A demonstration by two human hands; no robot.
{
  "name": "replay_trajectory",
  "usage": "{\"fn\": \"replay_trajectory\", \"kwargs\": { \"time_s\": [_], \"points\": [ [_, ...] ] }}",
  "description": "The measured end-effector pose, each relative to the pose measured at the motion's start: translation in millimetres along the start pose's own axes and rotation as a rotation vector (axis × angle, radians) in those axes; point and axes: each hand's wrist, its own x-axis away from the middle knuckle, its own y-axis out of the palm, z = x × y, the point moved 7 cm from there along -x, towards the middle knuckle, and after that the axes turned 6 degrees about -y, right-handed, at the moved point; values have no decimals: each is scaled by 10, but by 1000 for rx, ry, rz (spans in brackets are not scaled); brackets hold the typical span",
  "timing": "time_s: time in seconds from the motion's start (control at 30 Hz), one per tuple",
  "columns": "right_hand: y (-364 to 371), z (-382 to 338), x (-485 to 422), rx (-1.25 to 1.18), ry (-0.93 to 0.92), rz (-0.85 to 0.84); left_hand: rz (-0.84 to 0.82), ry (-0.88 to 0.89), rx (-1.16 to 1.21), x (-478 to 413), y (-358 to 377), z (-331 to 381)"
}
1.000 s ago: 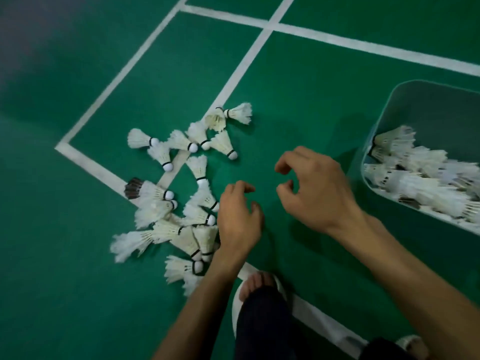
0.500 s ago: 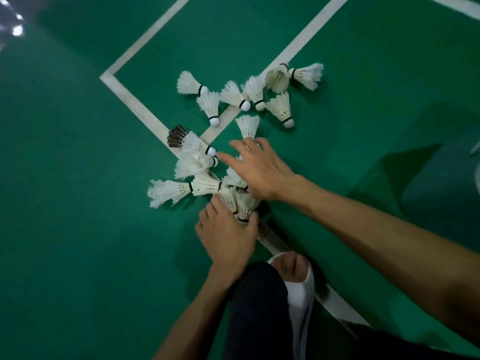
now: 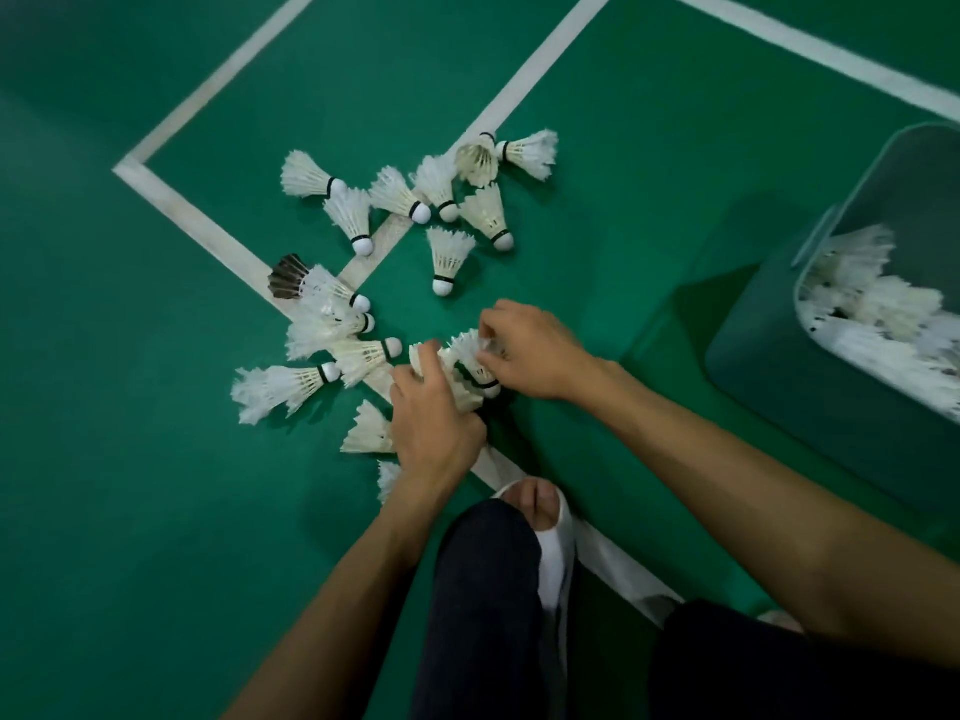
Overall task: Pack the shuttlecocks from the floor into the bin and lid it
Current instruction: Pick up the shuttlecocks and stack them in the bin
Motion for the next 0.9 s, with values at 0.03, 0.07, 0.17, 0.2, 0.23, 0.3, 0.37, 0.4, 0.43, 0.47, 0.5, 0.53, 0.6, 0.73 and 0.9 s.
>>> {"fn": "replay_trajectory", "kwargs": {
  "time_s": [0.03, 0.07, 0.17, 0.2, 0.23, 0.3, 0.37, 0.4, 0.43, 0.47, 0.5, 0.53, 0.6, 0.73, 0.9],
  "points": [
    [-39, 40, 44, -51, 37, 28, 7, 30, 78, 22, -6, 15],
    [-88, 79, 89, -101, 71, 66, 12, 48, 162, 45, -19, 23],
    [-219, 205, 209, -229, 171, 152, 32, 34, 415, 85, -82, 9],
    [-242, 248, 238, -284, 193, 156, 32, 21, 486, 95, -107, 14],
    [-256, 291, 266, -343, 212, 153, 28, 12, 542, 110, -133, 38],
    [-290, 357, 325, -462, 234, 157, 18, 11, 614, 139, -176, 113],
    [-301, 435, 409, -605, 263, 176, -4, 31, 677, 161, -186, 218],
    [-312, 461, 455, -664, 274, 191, -18, 45, 697, 171, -186, 287],
    [-338, 477, 503, -703, 279, 217, -34, 63, 714, 177, -185, 366],
    [-384, 486, 556, -721, 277, 250, -55, 83, 740, 173, -178, 444],
    [-448, 482, 614, -723, 270, 282, -78, 100, 776, 158, -168, 524],
    [-532, 466, 678, -702, 258, 310, -108, 121, 811, 140, -156, 614],
    [-760, 404, 821, -586, 230, 354, -177, 191, 868, 97, -130, 819],
    [-1434, 87, 1132, -244, 157, 504, -247, 367, 1006, 137, -324, 1387],
    [-2259, -171, 1666, -74, 86, 777, -310, 572, 1112, 424, -779, 2249]
  ]
}}
